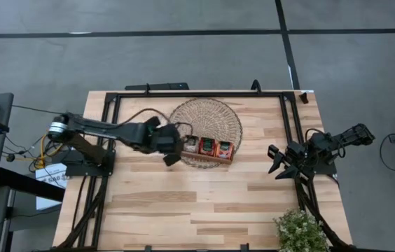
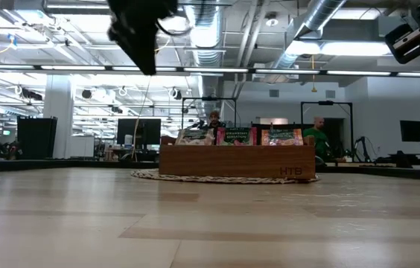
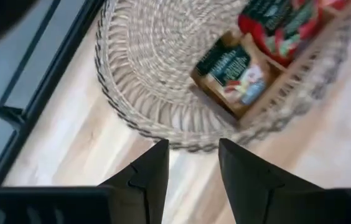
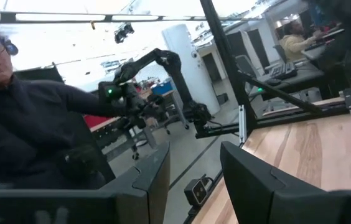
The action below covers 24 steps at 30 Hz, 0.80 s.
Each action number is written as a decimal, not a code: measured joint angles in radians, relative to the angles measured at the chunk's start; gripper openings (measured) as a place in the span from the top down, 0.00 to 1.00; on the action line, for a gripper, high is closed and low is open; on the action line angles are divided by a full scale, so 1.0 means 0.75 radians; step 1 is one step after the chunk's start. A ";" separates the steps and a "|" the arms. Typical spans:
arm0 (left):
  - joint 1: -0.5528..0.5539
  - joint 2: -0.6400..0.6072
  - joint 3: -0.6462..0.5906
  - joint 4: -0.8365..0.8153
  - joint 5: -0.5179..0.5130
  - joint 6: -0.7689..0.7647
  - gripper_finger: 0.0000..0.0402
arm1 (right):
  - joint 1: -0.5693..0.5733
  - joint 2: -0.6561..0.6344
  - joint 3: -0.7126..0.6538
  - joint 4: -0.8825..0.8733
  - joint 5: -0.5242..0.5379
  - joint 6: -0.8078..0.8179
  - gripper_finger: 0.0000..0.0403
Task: Pick & Place Tea
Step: Return to Home Position
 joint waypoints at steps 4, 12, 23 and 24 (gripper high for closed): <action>-0.054 -0.112 -0.080 -0.003 0.001 -0.046 0.67 | -0.012 0.001 0.000 0.000 0.037 0.068 0.67; -0.163 -0.447 -0.432 0.169 0.051 -0.345 0.67 | -0.063 -0.002 -0.001 -0.021 0.035 -0.004 0.67; -0.233 -0.974 -1.112 1.015 0.051 -0.286 0.67 | -0.208 0.002 0.007 -0.026 -0.073 -0.196 0.67; -0.233 -1.008 -1.154 1.072 0.053 -0.266 0.67 | -0.219 0.003 0.007 -0.032 -0.052 -0.196 0.67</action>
